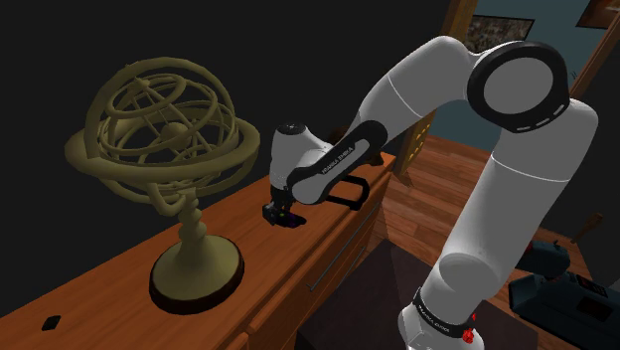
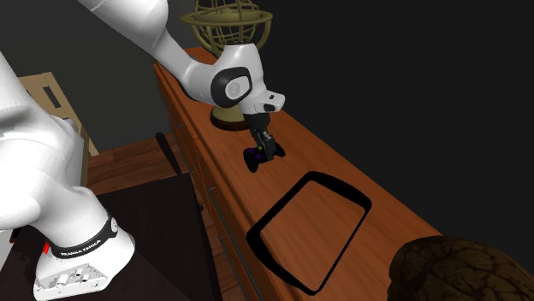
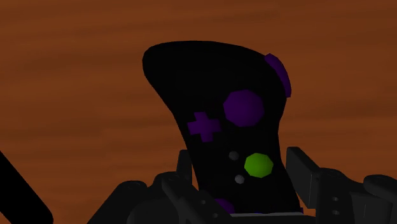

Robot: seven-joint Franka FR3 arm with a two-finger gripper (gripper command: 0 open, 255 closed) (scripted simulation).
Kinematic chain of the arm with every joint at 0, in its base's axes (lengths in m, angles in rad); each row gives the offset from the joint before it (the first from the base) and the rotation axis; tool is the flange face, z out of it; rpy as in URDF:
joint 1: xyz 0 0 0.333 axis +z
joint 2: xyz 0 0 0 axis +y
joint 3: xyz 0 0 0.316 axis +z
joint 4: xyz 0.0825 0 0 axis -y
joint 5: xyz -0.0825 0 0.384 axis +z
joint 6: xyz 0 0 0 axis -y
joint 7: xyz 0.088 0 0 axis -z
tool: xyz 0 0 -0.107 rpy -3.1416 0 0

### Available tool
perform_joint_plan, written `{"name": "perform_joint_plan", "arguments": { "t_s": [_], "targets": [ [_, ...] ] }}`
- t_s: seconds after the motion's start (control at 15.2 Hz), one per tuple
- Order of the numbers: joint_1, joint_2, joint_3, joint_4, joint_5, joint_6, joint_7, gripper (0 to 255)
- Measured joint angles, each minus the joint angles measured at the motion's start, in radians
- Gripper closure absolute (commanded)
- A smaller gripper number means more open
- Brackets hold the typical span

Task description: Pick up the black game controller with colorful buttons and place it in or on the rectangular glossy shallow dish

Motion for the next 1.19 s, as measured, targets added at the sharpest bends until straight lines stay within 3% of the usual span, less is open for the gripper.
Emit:
{"name": "perform_joint_plan", "arguments": {
  "t_s": [0.4,1.19],
  "targets": [
    [0.000,-0.015,0.002,0.002,0.013,-0.015,-0.011,255],
    [0.010,-0.134,0.004,0.049,0.109,-0.171,-0.094,255]
  ]
}}
